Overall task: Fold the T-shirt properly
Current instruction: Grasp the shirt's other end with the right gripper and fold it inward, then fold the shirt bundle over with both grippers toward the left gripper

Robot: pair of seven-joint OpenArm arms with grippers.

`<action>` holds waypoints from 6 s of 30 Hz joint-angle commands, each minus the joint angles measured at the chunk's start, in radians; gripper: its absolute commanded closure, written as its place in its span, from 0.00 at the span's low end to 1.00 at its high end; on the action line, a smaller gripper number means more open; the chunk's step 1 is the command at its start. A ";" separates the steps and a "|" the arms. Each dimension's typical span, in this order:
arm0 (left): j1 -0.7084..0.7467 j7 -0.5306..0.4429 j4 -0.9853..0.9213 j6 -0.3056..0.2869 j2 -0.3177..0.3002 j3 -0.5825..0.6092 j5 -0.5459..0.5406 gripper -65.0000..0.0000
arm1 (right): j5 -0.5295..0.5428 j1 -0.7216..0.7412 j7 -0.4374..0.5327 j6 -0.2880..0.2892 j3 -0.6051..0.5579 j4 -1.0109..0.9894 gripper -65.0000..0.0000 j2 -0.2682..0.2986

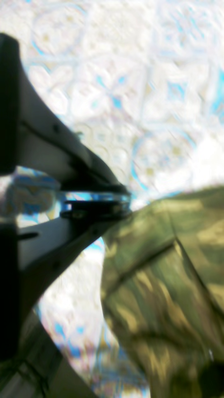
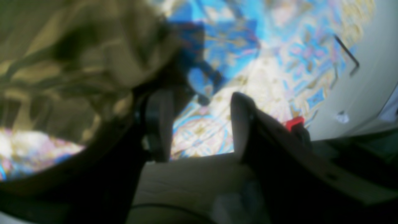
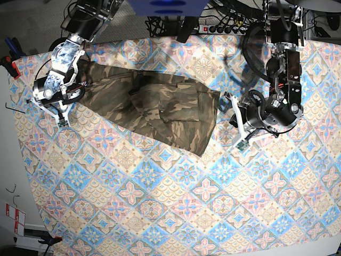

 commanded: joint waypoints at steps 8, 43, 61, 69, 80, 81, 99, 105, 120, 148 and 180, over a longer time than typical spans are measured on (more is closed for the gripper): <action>-0.033 -0.018 0.014 0.000 0.005 0.067 0.084 1.00 | 0.005 0.012 0.053 -0.001 0.029 0.012 0.56 -0.007; -0.026 -0.018 0.013 0.001 0.009 0.072 0.087 1.00 | 0.618 0.058 0.013 -0.001 0.477 -0.306 0.33 -0.001; -0.029 -0.018 -0.059 0.001 -0.013 0.072 0.087 1.00 | 0.627 -0.006 0.040 -0.001 0.220 -0.452 0.33 -0.001; -0.029 -0.018 -0.062 0.001 -0.016 0.066 0.087 1.00 | 0.625 -0.069 0.040 -0.001 0.121 -0.318 0.33 -0.053; -0.019 -0.065 -0.107 0.001 -0.013 0.074 0.087 1.00 | 0.608 -0.066 0.000 -0.001 0.124 -0.289 0.91 -0.021; -0.019 -0.068 -0.110 0.001 -0.013 0.074 0.087 1.00 | 0.605 -0.066 -0.003 -0.001 0.124 -0.289 0.91 -0.018; -0.026 -0.078 -0.148 0.001 0.009 0.075 0.087 1.00 | 0.602 0.193 -0.111 -0.001 0.116 -0.287 0.99 0.174; -0.075 -0.079 -0.326 0.001 0.042 0.163 0.087 1.00 | 0.602 0.177 -0.111 -0.001 0.050 -0.198 0.99 0.174; -0.141 -0.170 -0.409 0.003 0.134 0.337 0.087 1.00 | 0.602 0.089 -0.111 -0.001 -0.258 -0.031 0.99 0.169; -0.184 -0.384 -0.753 0.006 0.229 0.339 0.071 1.00 | 0.579 0.144 -0.111 -0.001 -1.044 0.041 0.99 0.180; -0.021 -0.018 -0.105 -0.002 0.041 -0.084 -0.116 1.00 | 0.559 0.316 -0.035 -0.001 -1.262 -0.395 0.38 0.094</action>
